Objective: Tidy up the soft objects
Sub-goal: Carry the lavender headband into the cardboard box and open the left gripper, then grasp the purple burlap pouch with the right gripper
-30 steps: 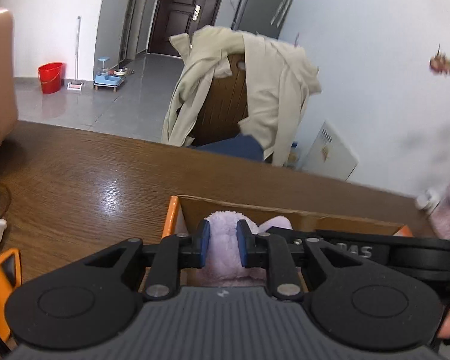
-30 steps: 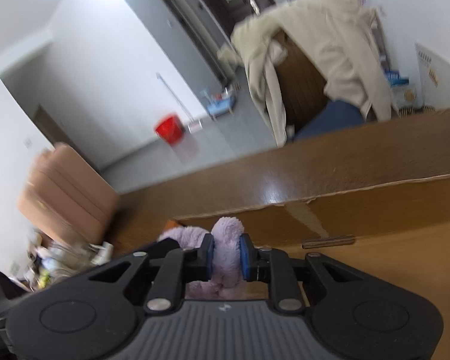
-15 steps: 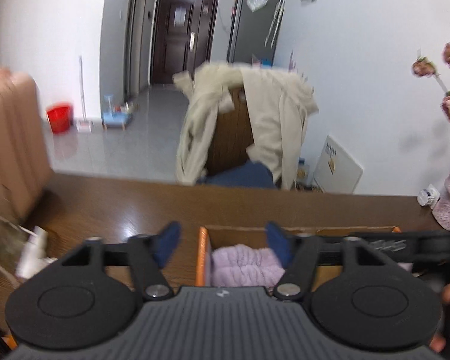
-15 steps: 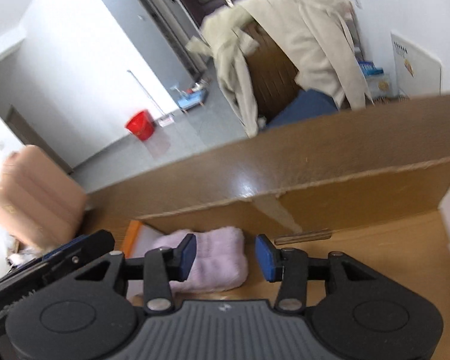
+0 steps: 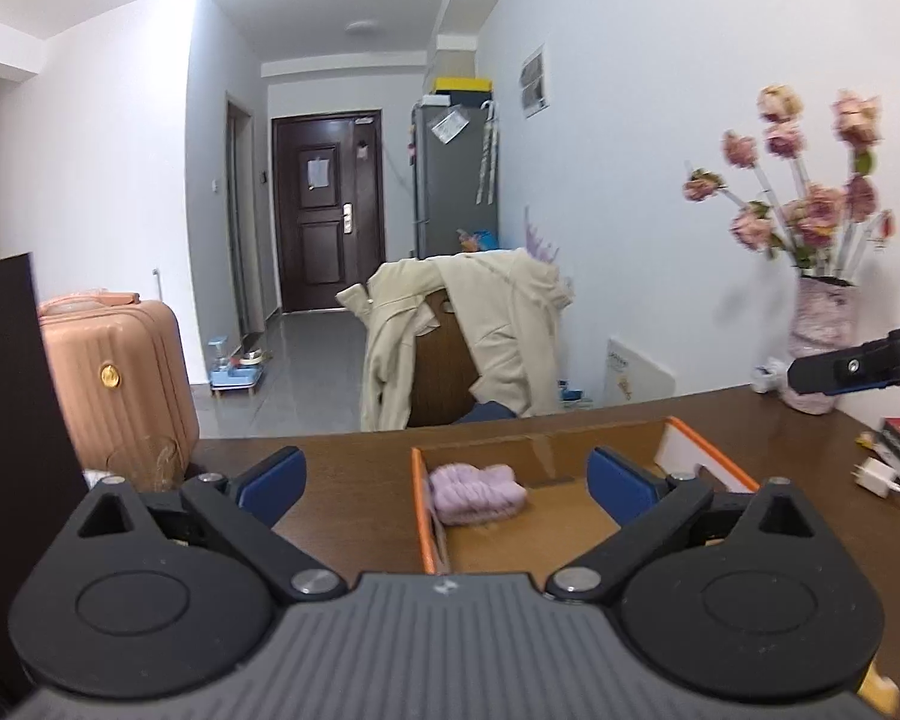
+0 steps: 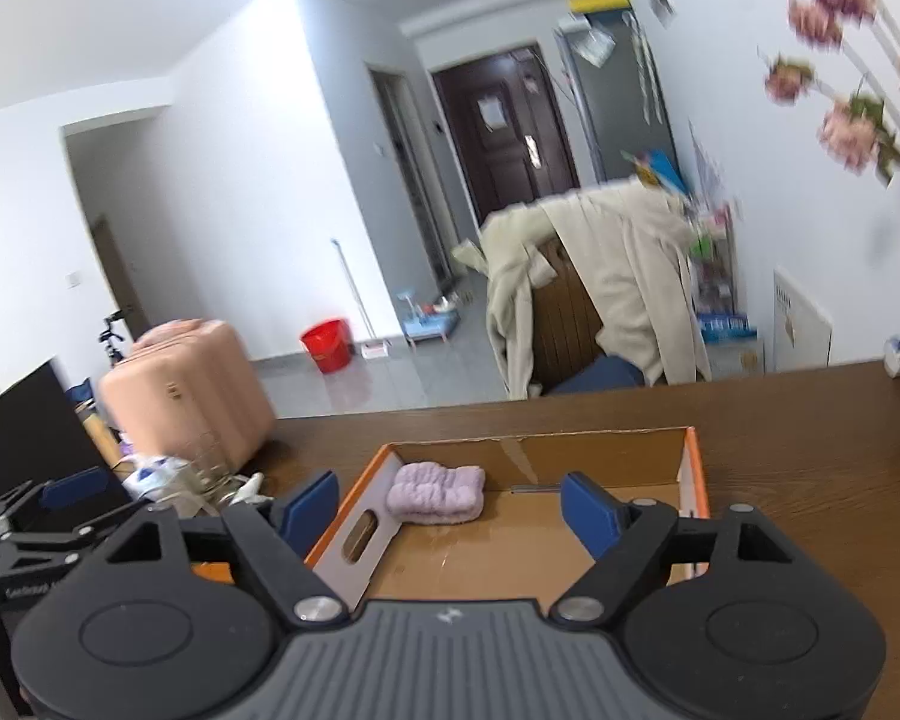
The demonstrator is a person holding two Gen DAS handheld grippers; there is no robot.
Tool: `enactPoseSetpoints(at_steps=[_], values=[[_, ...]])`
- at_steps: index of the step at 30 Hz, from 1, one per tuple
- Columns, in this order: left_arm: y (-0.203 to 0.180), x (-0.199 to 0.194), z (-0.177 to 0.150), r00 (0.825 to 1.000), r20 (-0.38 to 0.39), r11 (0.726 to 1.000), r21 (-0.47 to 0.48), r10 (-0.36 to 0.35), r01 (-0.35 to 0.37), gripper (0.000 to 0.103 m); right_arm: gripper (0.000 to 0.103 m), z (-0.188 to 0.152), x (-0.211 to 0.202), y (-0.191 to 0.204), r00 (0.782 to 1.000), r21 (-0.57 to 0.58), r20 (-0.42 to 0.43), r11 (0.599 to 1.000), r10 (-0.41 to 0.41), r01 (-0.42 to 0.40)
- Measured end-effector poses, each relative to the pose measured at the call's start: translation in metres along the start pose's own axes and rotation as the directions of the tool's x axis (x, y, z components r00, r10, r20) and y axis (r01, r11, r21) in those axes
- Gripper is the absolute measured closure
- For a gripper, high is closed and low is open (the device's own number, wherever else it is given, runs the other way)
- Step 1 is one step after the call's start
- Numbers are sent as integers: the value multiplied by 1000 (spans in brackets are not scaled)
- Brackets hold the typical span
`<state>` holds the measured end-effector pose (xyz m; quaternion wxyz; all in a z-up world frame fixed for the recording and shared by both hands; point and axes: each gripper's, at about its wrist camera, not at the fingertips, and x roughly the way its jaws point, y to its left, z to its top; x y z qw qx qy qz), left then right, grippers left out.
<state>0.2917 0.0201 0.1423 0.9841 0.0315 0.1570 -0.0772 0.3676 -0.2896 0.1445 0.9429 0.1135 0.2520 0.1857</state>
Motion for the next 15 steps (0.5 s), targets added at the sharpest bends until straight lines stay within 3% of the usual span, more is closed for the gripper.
enactPoseSetpoints(at_steps=[5, 8, 11, 15], values=[[-19, -59, -41, 998, 44, 999, -16, 36, -36, 0, 18, -54, -78, 11, 993, -28, 114, 999, 30, -27], [-27, -96, -74, 998, 64, 998, -68, 21, -16, 0, 18, -97, -113, 19, 989, -46, 149, 999, 16, -10], [-37, -126, -106, 997, 82, 994, -111, 16, -6, 0, 18, -144, -138, 30, 985, -95, 173, 994, -29, 46], [-55, -146, -134, 997, 71, 998, -53, 36, -32, 0, 18, -194, -155, 38, 977, -143, 180, 979, -115, 142]])
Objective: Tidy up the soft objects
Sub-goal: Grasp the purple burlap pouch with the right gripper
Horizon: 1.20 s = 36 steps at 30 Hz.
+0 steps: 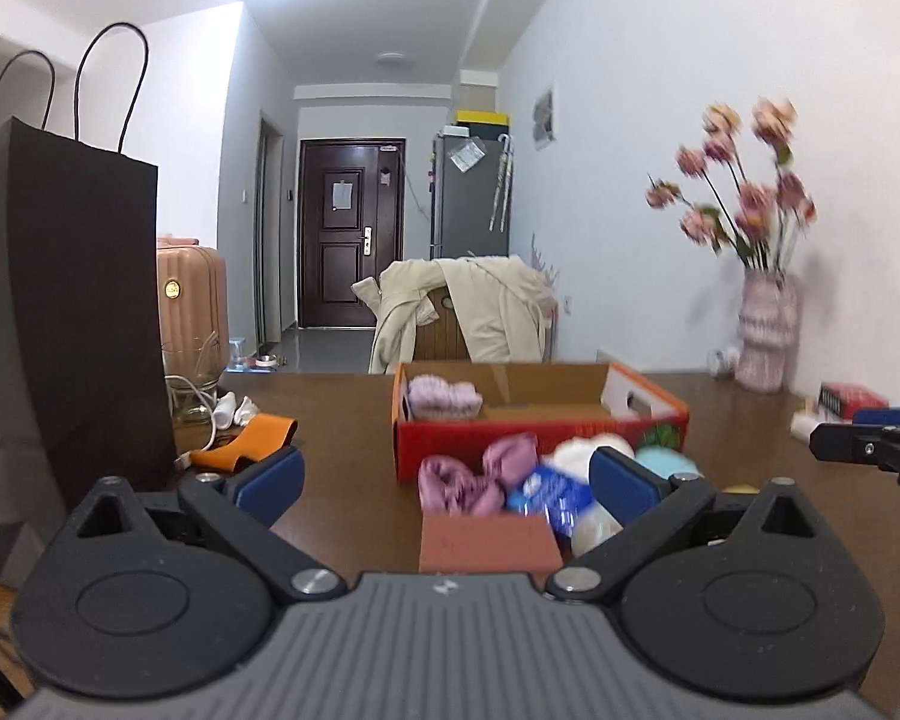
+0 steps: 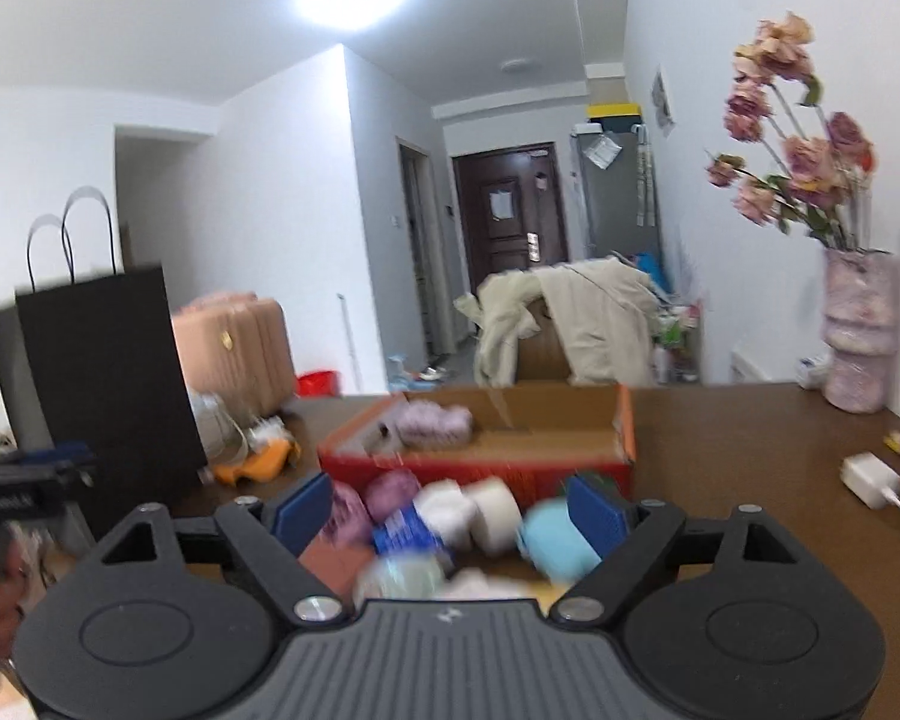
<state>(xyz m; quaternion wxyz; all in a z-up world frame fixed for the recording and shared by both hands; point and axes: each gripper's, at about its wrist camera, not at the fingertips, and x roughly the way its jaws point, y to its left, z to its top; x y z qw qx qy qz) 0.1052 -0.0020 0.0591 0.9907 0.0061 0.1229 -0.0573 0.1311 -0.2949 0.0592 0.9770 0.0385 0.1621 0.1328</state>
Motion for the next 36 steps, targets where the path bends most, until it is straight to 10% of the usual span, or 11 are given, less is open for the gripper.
enactPoseSetpoints(at_steps=[9, 19, 36], values=[[-15, -3, -42, 995, -92, 999, 0, -43, 44, 0, 18, -70, -10, 23, 992, -49, -126, 999, -13, 7], [-38, 38, -47, 972, -185, 989, -41, -147, 142, 2, 29, -72, 12, 12, 992, 104, -121, 994, 36, -24], [-36, 105, -66, 874, -357, 940, -217, -329, 265, 49, 60, -86, 94, 6, 956, 150, -294, 987, -5, 51]])
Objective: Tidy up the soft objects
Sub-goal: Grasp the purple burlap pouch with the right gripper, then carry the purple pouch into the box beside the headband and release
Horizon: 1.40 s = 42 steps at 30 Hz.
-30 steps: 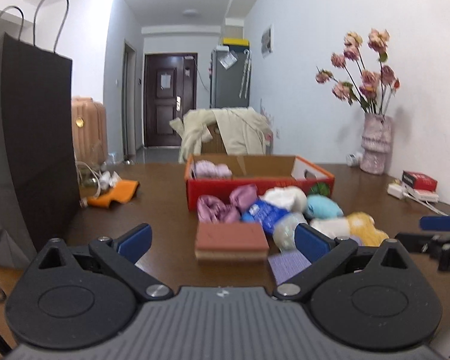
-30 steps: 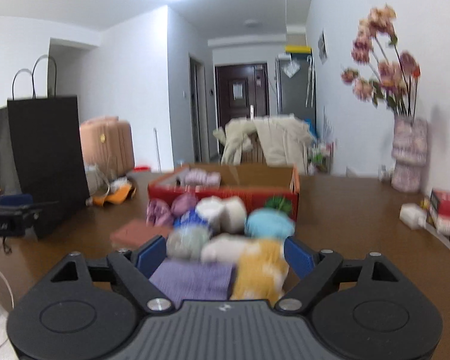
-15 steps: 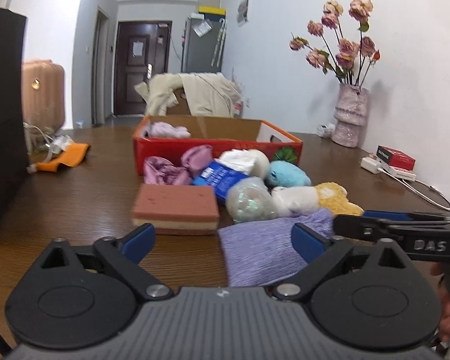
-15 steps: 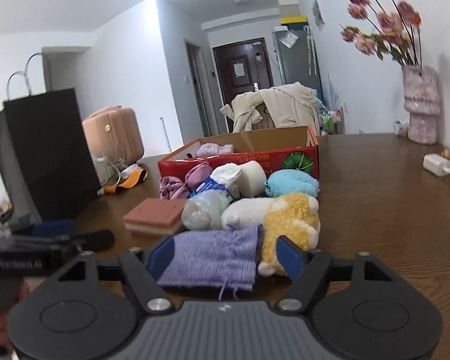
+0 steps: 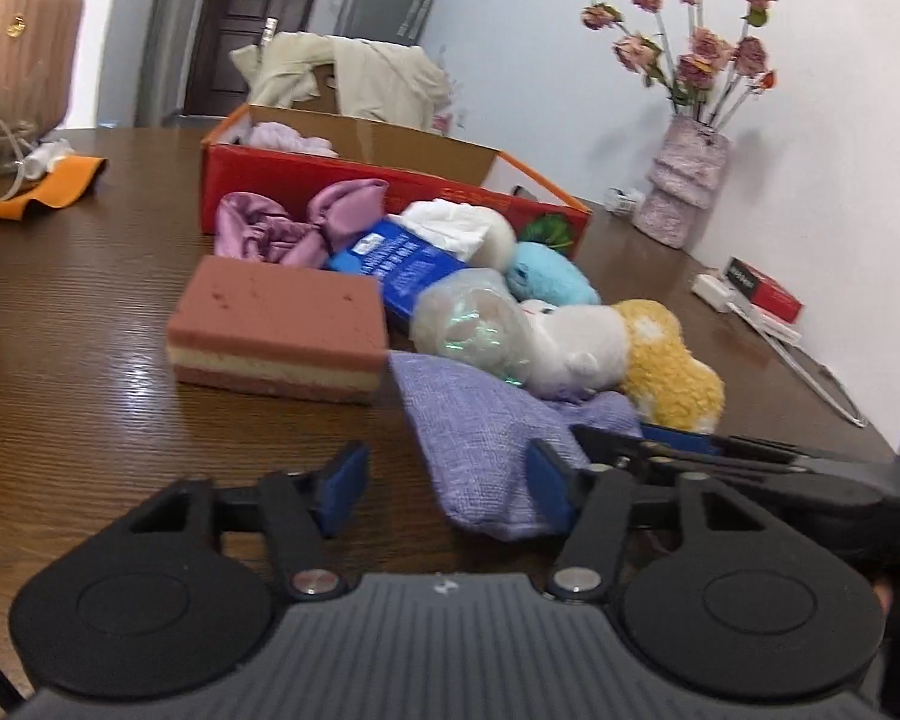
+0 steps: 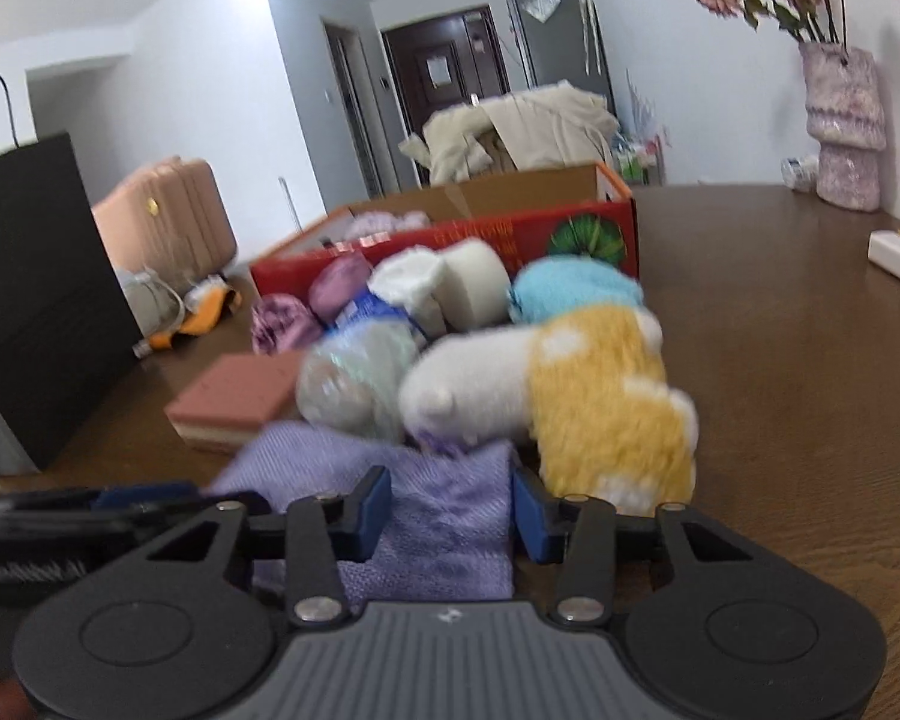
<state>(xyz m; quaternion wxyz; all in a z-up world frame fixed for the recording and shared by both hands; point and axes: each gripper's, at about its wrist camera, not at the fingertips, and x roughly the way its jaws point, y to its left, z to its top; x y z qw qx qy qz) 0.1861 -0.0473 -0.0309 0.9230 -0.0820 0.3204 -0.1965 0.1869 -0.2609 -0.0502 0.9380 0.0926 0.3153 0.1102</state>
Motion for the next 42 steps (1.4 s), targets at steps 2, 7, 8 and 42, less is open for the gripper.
enactPoseSetpoints(at_steps=[2, 7, 8, 42], values=[[0, -3, 1, 1000, 10, 1000, -1, -8, 8, 49, 61, -3, 0, 3, 1000, -20, 6, 1000, -13, 13], [1, -11, 4, 999, 38, 999, 22, -32, 31, 67, 62, -4, 3, 15, 998, -115, -5, 991, -67, 65], [2, -9, 4, 998, 20, 998, 22, -55, 55, 78, 65, -4, 4, 18, 997, -136, -5, 987, -82, 81], [13, -39, 76, 981, 190, 999, 41, -41, 34, 95, 88, 67, -42, 38, 980, -156, 173, 985, 102, -75]])
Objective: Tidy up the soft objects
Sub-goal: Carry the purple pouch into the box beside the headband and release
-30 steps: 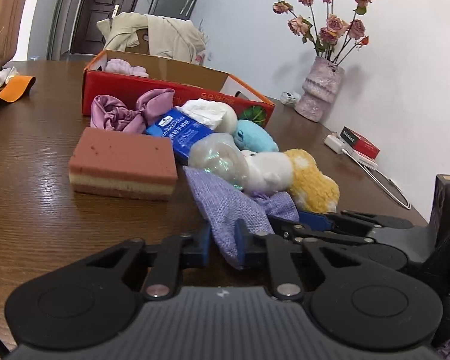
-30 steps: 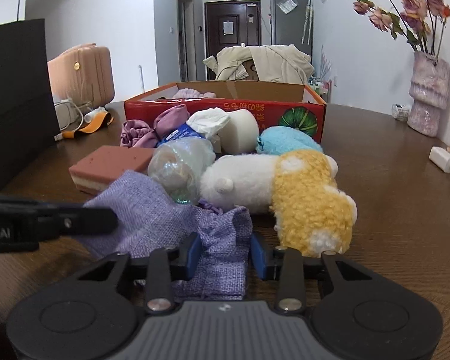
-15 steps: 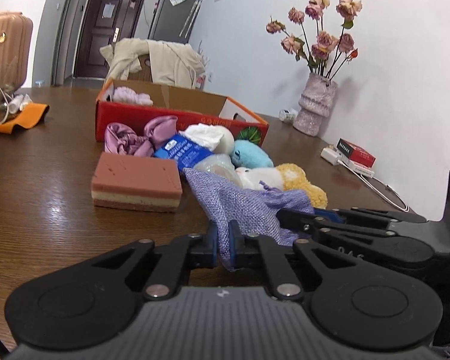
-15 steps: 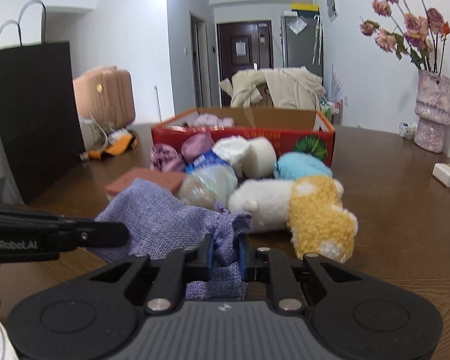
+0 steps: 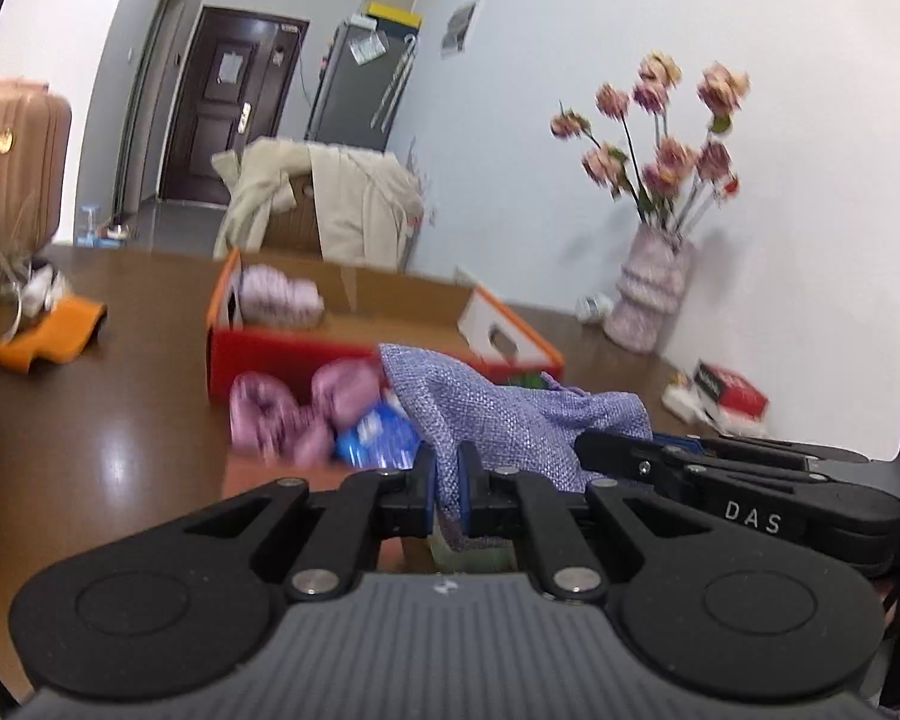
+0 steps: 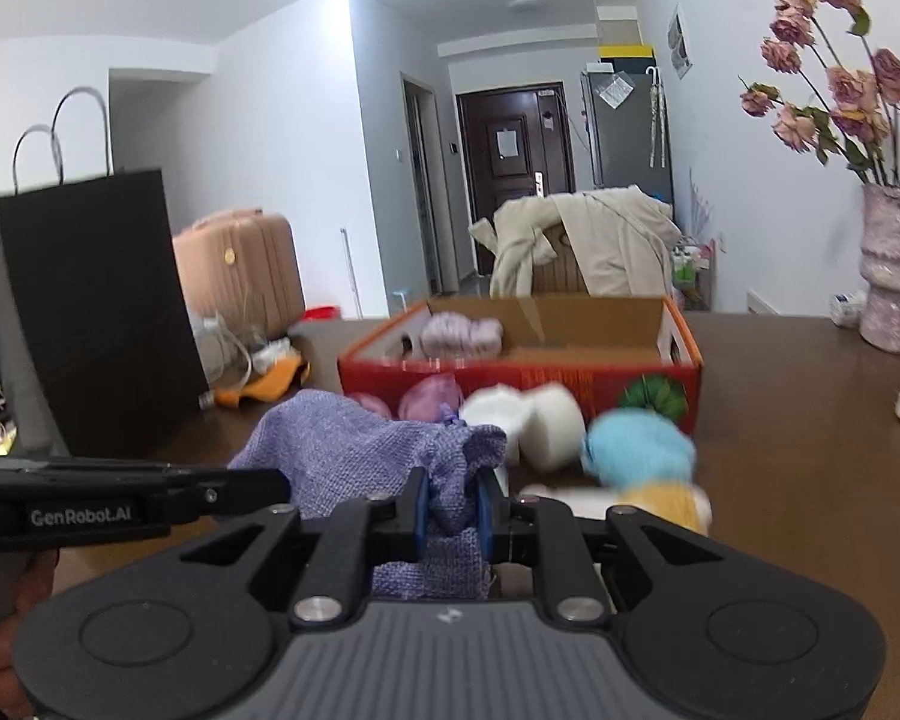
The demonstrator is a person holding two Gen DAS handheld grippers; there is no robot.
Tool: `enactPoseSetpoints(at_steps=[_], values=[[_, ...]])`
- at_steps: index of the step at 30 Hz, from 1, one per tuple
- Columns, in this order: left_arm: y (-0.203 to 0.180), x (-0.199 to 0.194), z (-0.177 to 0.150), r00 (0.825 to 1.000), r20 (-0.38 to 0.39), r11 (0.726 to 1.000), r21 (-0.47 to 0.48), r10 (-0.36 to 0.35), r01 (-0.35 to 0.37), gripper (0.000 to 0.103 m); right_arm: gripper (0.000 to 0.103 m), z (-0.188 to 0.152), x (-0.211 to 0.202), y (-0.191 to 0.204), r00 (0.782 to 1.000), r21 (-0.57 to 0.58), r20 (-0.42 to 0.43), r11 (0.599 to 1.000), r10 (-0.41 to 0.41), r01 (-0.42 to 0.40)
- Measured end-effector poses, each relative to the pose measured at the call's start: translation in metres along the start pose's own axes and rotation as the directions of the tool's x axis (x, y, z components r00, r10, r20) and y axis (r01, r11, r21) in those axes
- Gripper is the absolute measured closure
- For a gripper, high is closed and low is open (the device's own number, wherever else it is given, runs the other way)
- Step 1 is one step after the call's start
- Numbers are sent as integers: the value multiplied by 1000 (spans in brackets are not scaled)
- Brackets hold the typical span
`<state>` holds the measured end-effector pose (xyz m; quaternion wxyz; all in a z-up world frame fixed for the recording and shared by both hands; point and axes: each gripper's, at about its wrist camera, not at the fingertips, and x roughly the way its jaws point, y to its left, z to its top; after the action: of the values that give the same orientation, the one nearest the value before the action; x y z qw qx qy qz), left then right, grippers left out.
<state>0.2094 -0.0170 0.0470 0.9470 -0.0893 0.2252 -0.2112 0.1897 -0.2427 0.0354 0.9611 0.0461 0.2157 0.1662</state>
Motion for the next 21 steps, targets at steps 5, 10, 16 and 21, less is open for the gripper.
enactPoseSetpoints(at_steps=[5, 10, 16, 21], values=[[16, 37, 49, 999, 23, 999, 13, 42, -42, 95, 87, 53, 45, -8, 999, -24, 5, 999, 39, -39], [49, 88, 97, 997, -5, 997, -5, 72, -73, 95, 87, 104, 116, -24, 995, 6, -44, 996, 94, -94], [83, 177, 117, 979, -126, 987, 30, 159, -156, 95, 87, 130, 228, -45, 978, 52, -194, 997, 71, -62], [101, 212, 104, 960, -198, 979, 76, 200, -188, 89, 87, 112, 293, -51, 942, 57, -332, 998, 45, -28]])
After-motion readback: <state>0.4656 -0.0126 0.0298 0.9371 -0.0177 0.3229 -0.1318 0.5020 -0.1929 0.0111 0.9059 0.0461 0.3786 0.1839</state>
